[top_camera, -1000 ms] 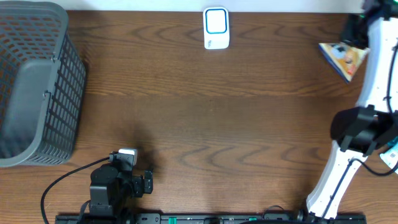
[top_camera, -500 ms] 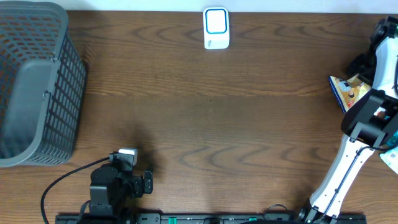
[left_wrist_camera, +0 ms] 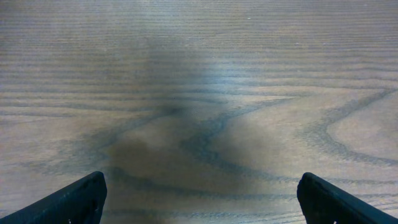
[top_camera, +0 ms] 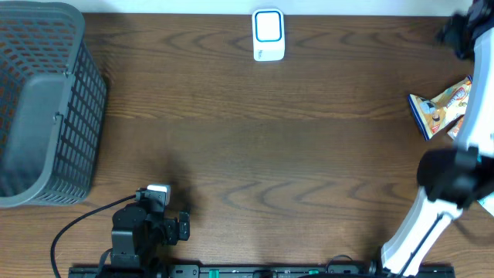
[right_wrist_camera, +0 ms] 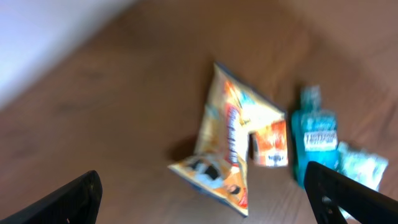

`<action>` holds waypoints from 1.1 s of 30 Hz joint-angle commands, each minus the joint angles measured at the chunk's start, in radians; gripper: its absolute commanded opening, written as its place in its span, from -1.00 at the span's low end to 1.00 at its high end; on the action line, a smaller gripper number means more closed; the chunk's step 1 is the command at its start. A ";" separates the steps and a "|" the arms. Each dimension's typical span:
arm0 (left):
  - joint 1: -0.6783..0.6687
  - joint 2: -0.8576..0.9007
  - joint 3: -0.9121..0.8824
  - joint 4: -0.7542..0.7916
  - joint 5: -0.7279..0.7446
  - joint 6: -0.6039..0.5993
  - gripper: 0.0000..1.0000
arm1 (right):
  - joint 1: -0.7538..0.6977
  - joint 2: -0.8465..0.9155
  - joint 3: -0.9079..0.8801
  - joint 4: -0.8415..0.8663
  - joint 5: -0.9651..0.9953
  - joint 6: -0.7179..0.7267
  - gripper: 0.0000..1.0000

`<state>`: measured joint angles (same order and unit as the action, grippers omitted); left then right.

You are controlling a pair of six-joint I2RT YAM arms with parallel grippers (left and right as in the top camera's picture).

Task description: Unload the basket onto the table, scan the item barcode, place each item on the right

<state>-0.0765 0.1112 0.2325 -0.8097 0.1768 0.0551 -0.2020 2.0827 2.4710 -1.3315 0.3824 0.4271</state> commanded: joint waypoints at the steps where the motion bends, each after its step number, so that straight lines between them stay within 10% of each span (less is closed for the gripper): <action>1: 0.003 -0.003 0.000 -0.024 -0.012 -0.001 0.96 | 0.111 -0.180 0.018 -0.003 0.064 -0.092 0.98; 16: 0.003 -0.003 0.000 -0.024 -0.012 -0.001 0.96 | 0.673 -0.443 0.018 -0.156 -0.032 -0.095 0.99; 33: 0.003 -0.003 0.000 -0.024 -0.012 -0.001 0.96 | 0.705 -0.441 0.018 -0.338 -0.137 -0.164 0.99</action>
<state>-0.0765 0.1112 0.2325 -0.8097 0.1772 0.0547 0.5014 1.6371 2.4905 -1.6531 0.2356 0.3000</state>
